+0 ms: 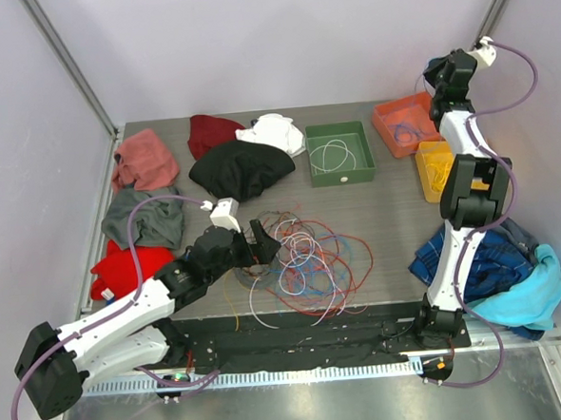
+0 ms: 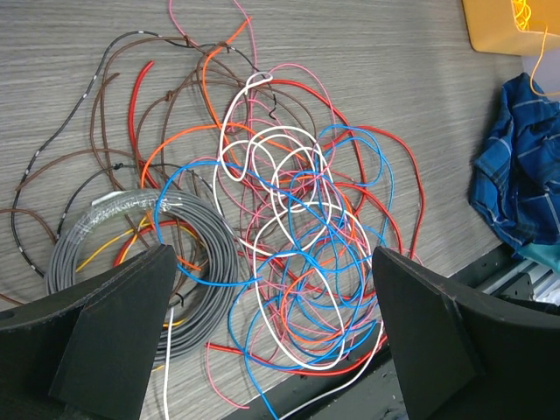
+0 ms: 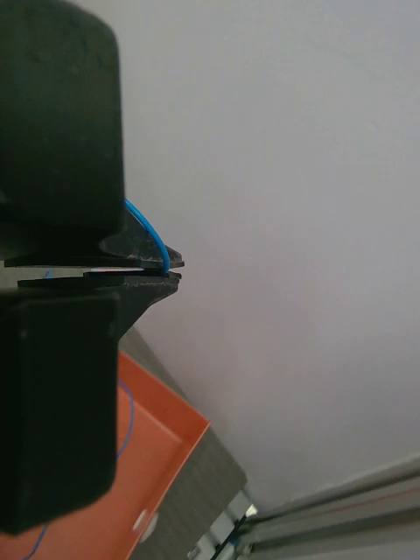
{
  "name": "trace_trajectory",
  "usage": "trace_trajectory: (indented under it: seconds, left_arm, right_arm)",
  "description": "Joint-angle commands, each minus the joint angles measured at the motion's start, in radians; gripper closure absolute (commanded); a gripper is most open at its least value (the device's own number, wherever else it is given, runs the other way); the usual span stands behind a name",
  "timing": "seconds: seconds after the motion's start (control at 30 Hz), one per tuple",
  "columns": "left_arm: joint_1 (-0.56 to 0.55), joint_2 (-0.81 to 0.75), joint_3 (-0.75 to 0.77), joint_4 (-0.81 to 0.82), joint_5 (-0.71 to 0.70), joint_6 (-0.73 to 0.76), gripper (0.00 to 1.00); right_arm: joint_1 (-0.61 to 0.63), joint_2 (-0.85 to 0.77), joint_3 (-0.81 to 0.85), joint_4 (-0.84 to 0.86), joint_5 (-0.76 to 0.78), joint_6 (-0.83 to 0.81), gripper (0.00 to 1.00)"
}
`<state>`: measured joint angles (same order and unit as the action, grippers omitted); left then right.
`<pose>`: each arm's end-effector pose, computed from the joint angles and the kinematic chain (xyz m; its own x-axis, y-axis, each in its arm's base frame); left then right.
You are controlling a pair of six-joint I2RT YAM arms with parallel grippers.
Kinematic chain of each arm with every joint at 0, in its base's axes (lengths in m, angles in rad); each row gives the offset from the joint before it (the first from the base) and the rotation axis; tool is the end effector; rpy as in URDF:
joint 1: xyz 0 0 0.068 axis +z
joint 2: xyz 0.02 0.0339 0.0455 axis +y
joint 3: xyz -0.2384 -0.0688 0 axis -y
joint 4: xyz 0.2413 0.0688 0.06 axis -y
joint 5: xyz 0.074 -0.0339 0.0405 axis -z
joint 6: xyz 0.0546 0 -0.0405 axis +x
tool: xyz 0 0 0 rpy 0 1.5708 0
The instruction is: Untangle the cables
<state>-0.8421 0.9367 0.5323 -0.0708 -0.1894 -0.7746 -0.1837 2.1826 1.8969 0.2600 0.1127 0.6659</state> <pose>0.1659 -0.1705 0.2074 -0.6522 -0.3008 -0.6958 0.2309 0.7954 -0.5604 0.5235 -0.1035 0.2949 0.1605 0.5945 -0.7879 0.2453 0.7492 0.6153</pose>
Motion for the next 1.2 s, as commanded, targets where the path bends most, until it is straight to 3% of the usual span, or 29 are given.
trace_trajectory:
  seconds: [0.0,0.2,0.37,0.53,0.8,0.97,1.07,1.1,1.17]
  left_arm:
    - [0.001,-0.010,0.015,0.039,0.021,0.005,0.00]
    - [0.001,-0.019,0.012,0.032,0.030,0.003,0.00]
    - [0.001,-0.015,0.008,0.031,0.027,-0.002,0.00]
    - [0.001,0.017,0.015,0.032,0.025,0.003,0.00]
    - [0.001,0.082,0.049,0.029,0.031,0.006,0.00]
    - [0.001,0.085,0.048,0.029,0.039,0.003,0.00]
    - [0.001,0.077,0.043,0.029,0.045,0.001,0.00]
    - [0.001,0.070,0.041,0.029,0.048,-0.002,0.00]
    - [0.001,0.063,0.035,0.031,0.051,-0.006,0.00]
  right_arm:
    - [0.010,-0.113,-0.033,-0.099,0.128,-0.106,0.99]
    - [0.013,-0.106,-0.056,-0.174,0.169,-0.124,0.99]
    - [0.013,-0.014,0.048,-0.286,0.194,-0.137,0.99]
    - [0.015,0.066,0.120,-0.277,0.199,-0.103,0.99]
    - [0.013,0.232,0.336,-0.401,0.114,0.017,0.99]
    - [0.013,0.246,0.353,-0.493,0.104,0.009,0.99]
    - [0.016,0.233,0.355,-0.547,0.110,-0.008,0.84]
    - [0.018,0.223,0.358,-0.573,0.117,-0.018,0.70]
    - [0.030,0.209,0.358,-0.596,0.137,-0.044,0.57]
